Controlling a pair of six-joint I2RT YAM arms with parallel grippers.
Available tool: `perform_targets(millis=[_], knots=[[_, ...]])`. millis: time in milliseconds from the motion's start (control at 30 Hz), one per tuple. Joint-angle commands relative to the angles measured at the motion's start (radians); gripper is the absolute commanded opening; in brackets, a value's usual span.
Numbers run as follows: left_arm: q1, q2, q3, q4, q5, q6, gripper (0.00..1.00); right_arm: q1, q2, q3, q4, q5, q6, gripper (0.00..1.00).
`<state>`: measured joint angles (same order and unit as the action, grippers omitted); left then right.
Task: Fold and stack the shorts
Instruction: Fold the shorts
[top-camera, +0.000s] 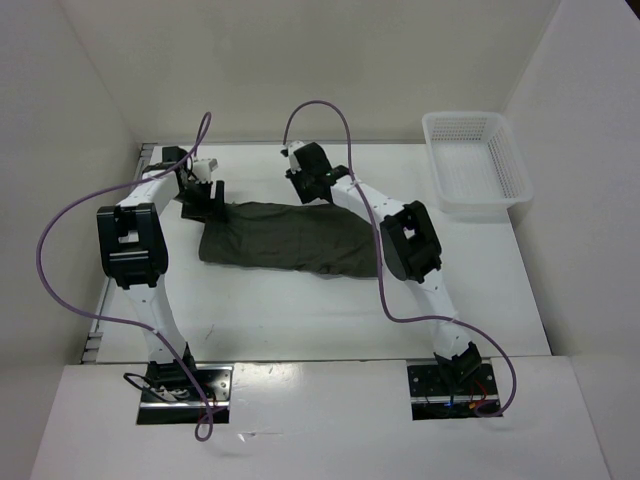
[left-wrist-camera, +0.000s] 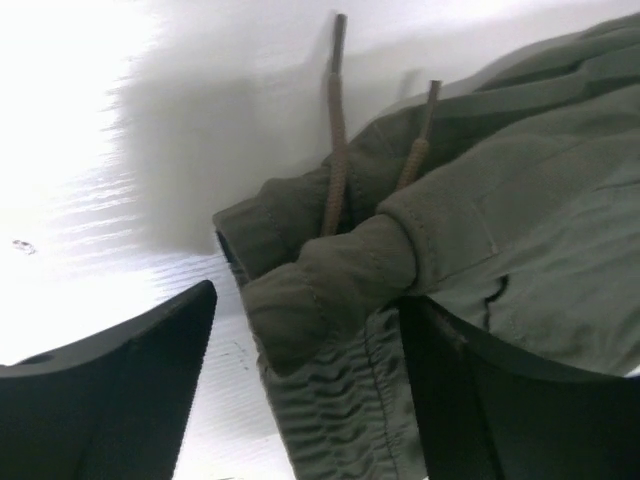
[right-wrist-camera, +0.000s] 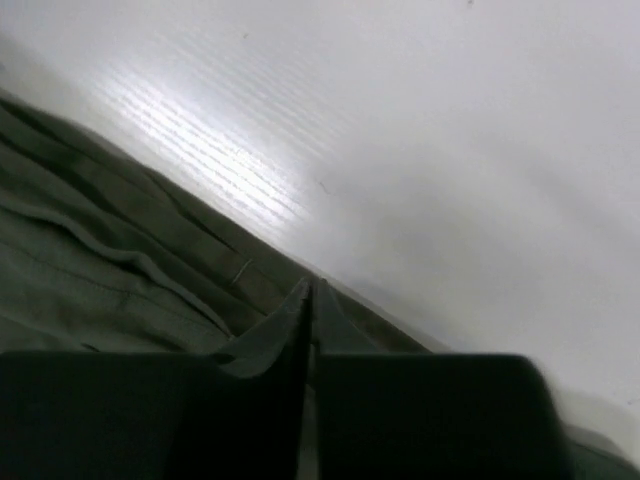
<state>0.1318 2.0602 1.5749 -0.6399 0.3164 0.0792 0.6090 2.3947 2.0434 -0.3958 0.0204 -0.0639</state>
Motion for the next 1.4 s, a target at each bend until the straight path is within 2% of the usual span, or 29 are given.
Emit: perform_targets(millis=[0,67,100,167,367,500,733,833,967,1067,1133,1167,1267,1367], knots=[[-0.006,-0.054,0.048,-0.009,0.067,0.011,0.82,0.005,-0.103,0.066,0.069,0.085,0.019,0.32],[-0.006,-0.063,0.072,-0.009,0.087,0.011,0.93,-0.008,-0.153,0.032,0.046,0.085,0.029,0.46],[-0.006,-0.063,0.097,-0.009,0.087,0.011,1.0,-0.027,-0.213,-0.018,0.023,0.052,0.039,0.58],[-0.006,-0.089,0.111,-0.009,0.096,0.001,1.0,-0.061,-0.276,-0.087,-0.006,0.015,0.1,0.63],[0.012,-0.166,0.102,-0.059,0.072,0.004,1.0,-0.225,-0.486,-0.46,-0.118,-0.114,0.239,0.88],[0.012,-0.166,0.039,-0.147,0.147,0.045,1.0,-0.258,-0.525,-0.584,-0.118,-0.161,0.252,0.94],[0.031,-0.132,-0.049,-0.147,0.118,0.045,1.0,-0.356,-0.422,-0.594,-0.109,-0.212,0.265,0.94],[0.031,-0.083,-0.07,-0.147,0.105,0.045,1.0,-0.356,-0.359,-0.594,-0.109,-0.223,0.254,0.93],[0.031,-0.04,-0.102,-0.156,0.105,0.045,1.0,-0.356,-0.359,-0.63,-0.109,-0.171,0.288,0.89],[0.031,-0.019,-0.112,-0.156,0.079,0.045,1.0,-0.345,-0.359,-0.66,-0.109,-0.192,0.297,0.86],[0.031,0.009,-0.121,-0.147,0.07,0.045,1.0,-0.325,-0.348,-0.66,-0.109,-0.204,0.297,0.79],[0.031,0.02,-0.13,-0.147,0.07,0.034,1.0,-0.302,-0.339,-0.66,-0.109,-0.214,0.308,0.7],[0.031,0.047,-0.13,-0.147,0.092,0.034,1.0,-0.278,-0.319,-0.651,-0.109,-0.24,0.34,0.59],[0.031,0.069,-0.121,-0.156,0.118,0.034,1.0,-0.278,-0.319,-0.673,-0.1,-0.249,0.368,0.42]])
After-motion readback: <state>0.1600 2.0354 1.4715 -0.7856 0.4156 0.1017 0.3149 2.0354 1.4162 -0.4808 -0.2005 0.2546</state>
